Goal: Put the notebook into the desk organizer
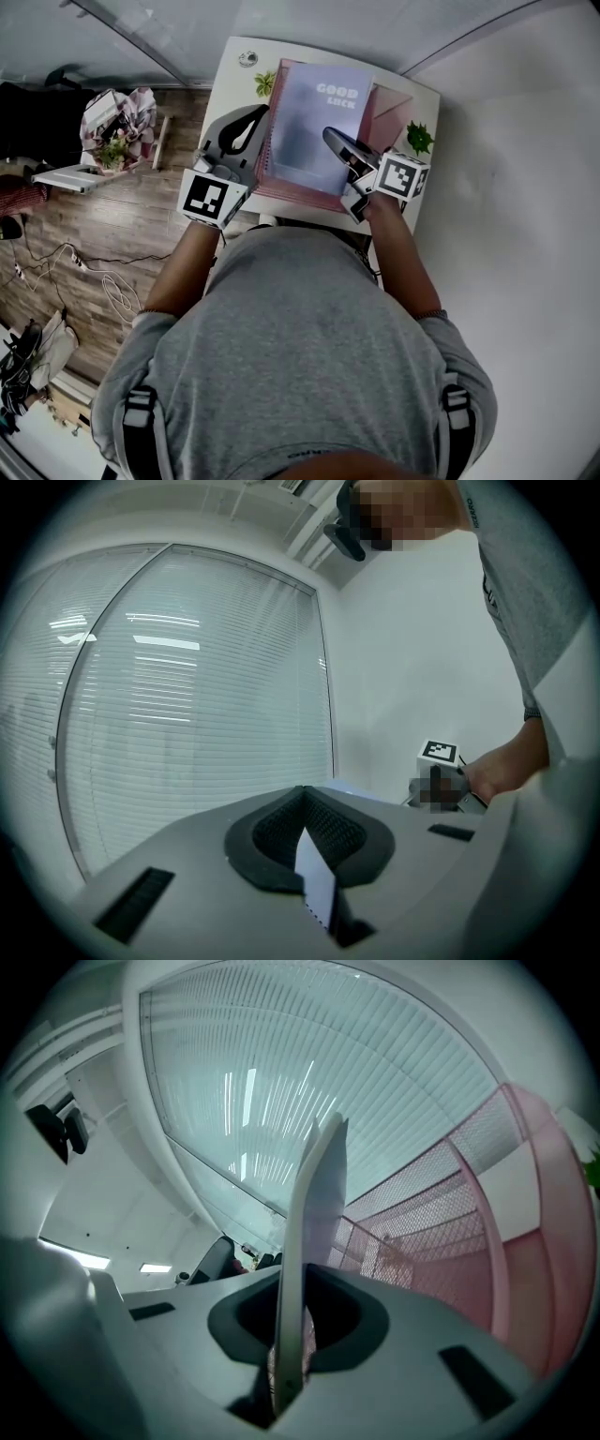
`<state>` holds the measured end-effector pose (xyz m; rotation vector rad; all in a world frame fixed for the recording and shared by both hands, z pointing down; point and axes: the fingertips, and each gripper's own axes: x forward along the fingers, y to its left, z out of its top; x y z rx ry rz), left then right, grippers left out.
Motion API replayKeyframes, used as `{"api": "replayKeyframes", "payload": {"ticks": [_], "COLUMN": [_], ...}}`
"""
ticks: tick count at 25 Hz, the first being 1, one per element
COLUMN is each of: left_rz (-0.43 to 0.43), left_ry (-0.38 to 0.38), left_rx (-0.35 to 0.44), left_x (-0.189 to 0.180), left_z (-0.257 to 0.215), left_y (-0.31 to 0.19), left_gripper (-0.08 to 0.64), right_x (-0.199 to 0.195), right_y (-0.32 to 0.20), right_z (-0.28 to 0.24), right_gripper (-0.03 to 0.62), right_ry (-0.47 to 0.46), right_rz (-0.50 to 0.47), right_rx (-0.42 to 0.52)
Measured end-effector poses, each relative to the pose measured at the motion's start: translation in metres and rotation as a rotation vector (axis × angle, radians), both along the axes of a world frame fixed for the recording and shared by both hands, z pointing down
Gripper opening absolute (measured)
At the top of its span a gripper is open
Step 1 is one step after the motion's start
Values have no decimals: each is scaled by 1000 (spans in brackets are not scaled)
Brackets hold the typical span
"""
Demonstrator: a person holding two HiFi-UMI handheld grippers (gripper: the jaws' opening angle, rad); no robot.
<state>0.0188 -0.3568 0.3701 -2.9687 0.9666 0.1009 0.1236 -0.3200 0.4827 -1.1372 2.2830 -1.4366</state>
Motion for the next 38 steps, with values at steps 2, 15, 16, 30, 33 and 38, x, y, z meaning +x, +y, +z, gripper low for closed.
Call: {"api": "replayKeyframes", "payload": {"ticks": [2,15,16,30,33,38], "left_rz": [1,-7,-8,-4,7,16], "left_ry": [1,-3,-2,-2,-18,-26], "left_rx": [-10,-37,-39,-47,-48,-55], "left_x": [-3,-9,-10,-4,-1,-1], "left_z": [2,9,10,12,15,17], "left_y": [-11,-28,-30,-31,-30,-26], "left_gripper": [18,18,18,18,18,18], "right_x": [-4,-11,-13,-4,-2,0], "right_y": [-10,-29,-30,-33,-32,-31], "right_z": [7,22,23,48,53,59], "right_gripper": [41,44,44,86,94,90], "right_ry": [5,25,31,304,366,476], "right_rz": [-2,-37,-44,23,32,60], "right_rx": [-31,-98,-102,-169,-184,-197]}}
